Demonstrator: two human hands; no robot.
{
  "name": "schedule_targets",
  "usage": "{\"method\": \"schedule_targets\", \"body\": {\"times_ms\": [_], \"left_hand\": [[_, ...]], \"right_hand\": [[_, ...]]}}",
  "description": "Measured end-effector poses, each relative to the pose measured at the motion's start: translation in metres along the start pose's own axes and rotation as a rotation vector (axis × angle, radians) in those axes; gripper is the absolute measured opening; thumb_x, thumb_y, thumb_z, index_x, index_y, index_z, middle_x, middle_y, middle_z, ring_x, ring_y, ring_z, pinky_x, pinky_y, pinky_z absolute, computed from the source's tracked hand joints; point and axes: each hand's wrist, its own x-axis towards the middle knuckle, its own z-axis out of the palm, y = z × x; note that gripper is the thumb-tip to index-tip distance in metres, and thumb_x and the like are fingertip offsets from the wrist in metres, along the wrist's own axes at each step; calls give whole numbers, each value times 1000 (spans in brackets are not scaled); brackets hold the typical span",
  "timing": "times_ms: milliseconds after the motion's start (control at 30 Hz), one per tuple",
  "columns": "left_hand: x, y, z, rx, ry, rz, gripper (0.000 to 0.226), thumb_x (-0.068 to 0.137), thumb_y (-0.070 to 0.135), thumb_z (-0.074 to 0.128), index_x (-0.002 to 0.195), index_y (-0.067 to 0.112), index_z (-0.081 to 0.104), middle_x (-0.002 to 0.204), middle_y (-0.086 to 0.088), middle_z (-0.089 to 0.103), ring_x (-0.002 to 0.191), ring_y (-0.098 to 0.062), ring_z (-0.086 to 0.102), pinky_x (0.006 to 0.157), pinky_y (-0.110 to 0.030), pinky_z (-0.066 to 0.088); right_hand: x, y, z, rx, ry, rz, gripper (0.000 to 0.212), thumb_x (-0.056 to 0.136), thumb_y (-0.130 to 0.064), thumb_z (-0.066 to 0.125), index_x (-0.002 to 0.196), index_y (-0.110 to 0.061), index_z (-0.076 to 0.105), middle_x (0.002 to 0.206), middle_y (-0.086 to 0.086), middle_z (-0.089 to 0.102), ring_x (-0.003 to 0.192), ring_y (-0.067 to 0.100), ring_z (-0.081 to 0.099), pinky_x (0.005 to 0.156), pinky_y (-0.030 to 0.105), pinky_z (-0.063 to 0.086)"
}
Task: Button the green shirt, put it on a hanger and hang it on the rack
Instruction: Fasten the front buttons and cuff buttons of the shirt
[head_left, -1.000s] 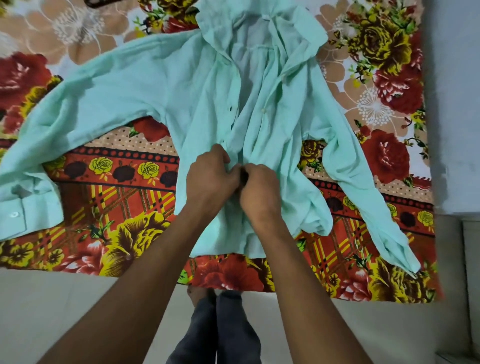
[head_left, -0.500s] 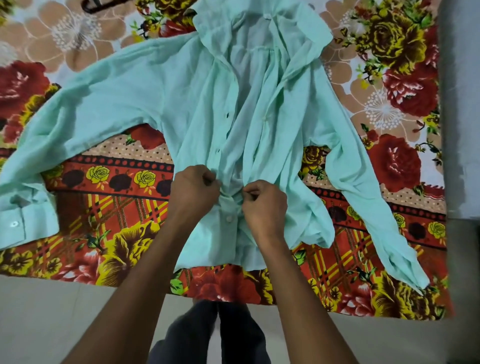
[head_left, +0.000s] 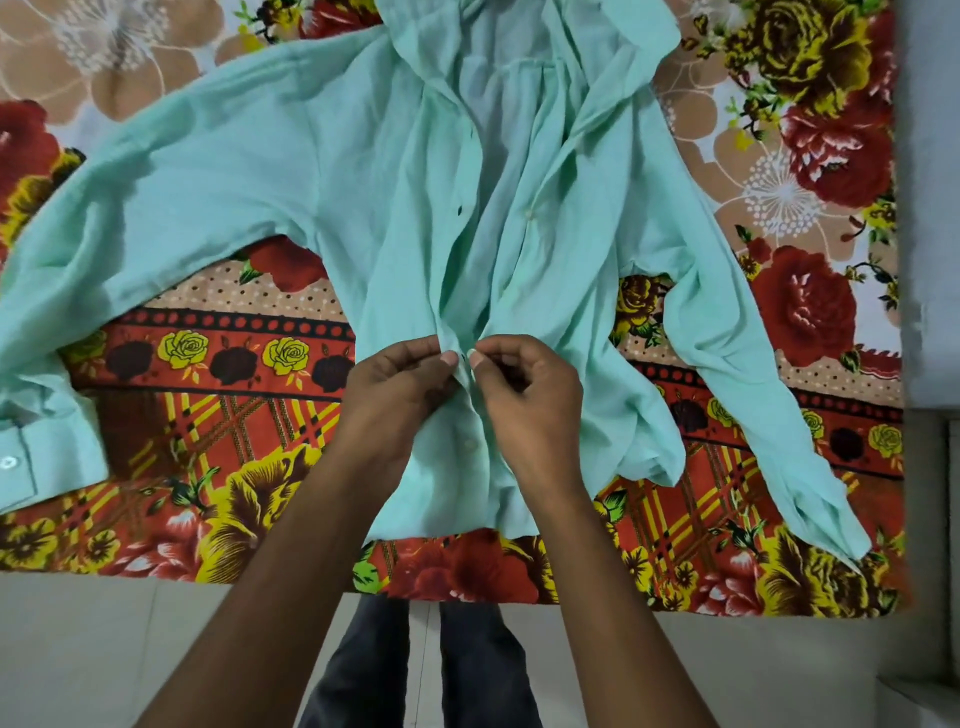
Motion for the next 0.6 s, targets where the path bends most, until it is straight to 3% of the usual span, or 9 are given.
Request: {"method": "schedule_targets", "body": {"times_ms": [200, 367, 500, 600], "left_hand": [[1, -7, -1, -59, -28, 0, 18, 94, -8, 65, 92, 8, 75, 84, -9, 77, 76, -17, 73, 77, -22, 62], [4, -11, -7, -41, -45, 21, 28, 96, -14, 54, 112, 0, 73, 102, -16, 79, 92, -23, 76, 88, -28, 62], [5, -12, -9, 116, -51, 164, 32, 91, -17, 61, 116, -1, 71, 109, -23, 76, 99, -29, 74, 95, -38, 60], [8, -10, -7, 202, -31, 249, 27, 89, -17, 66, 113, -4, 70, 103, -24, 75, 93, -26, 72, 90, -35, 60]], "right_hand": [[1, 3, 2, 29, -30, 19, 6, 91, -8, 75, 94, -12, 78, 83, -7, 76, 80, 2, 73, 77, 16, 56], [2, 4, 2, 2, -39, -14, 6, 91, -7, 74, 94, -12, 77, 83, -8, 76, 78, 2, 72, 75, 15, 56], [6, 4, 0, -6, -76, -26, 6, 90, -6, 75, 93, -12, 76, 82, -7, 76, 78, 4, 72, 77, 20, 59], [7, 6, -2, -21, -111, -31, 7, 91, -7, 75, 94, -13, 76, 84, -6, 76, 81, 7, 73, 81, 26, 61]]}}
